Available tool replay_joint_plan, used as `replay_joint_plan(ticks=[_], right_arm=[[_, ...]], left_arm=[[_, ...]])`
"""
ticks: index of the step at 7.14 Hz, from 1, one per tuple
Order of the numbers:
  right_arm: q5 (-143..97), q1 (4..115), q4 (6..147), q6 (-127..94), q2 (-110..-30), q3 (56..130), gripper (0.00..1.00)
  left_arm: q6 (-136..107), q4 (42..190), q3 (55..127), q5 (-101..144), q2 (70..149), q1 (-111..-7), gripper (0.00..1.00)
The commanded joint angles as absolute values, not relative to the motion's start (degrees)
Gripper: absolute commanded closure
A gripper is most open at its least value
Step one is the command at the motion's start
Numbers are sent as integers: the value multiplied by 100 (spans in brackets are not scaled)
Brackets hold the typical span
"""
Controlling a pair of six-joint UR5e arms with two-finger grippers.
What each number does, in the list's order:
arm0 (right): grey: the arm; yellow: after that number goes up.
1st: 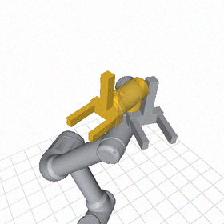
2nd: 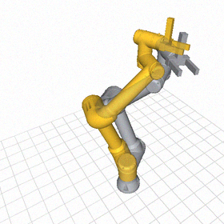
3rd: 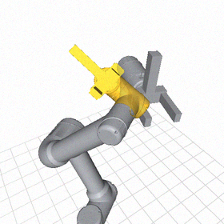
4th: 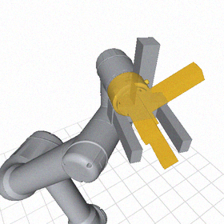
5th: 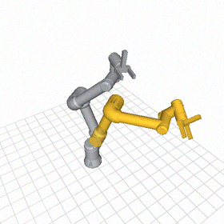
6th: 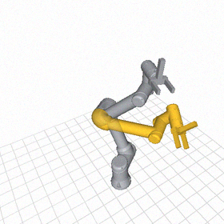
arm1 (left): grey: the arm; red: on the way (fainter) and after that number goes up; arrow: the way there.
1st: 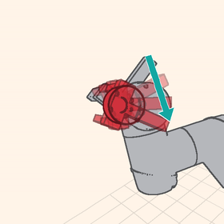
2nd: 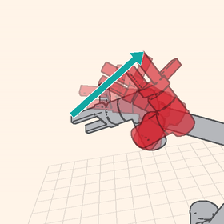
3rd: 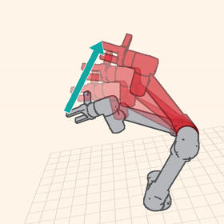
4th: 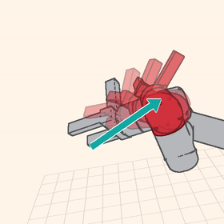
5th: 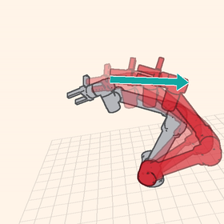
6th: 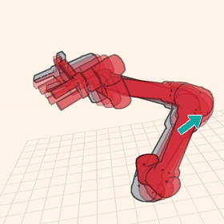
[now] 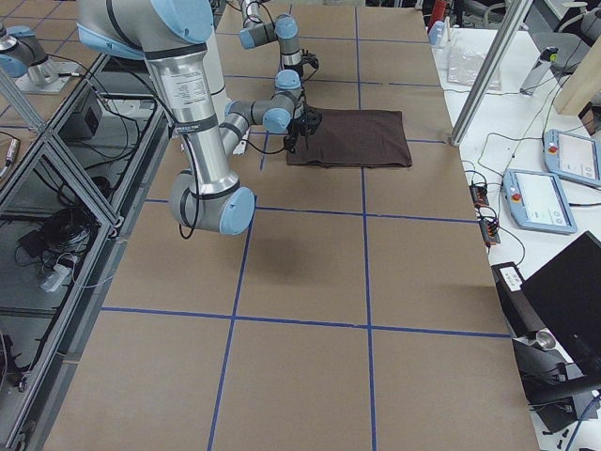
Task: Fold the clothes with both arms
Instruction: 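Grasp the shirt edge nearest the robot with both grippers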
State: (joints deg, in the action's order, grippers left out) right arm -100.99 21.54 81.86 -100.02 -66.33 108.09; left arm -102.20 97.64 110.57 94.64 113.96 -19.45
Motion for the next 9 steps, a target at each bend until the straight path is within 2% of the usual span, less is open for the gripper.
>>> replay_joint_plan(ticks=[1,5,9], right_arm=[[-9783,1847,8577,-10116,-6601,10767,0],[-9668,1828,8534,-10037,-6469,10398,0],[-9659,1837,8499,-10011,-6425,10354,0]], left_arm=[[-10152,9765,11144,9483,11400,-1969,100],[-10090,9765,11153,9483,11391,-1986,100],[-10090,9765,11153,9483,11391,-1986,100]])
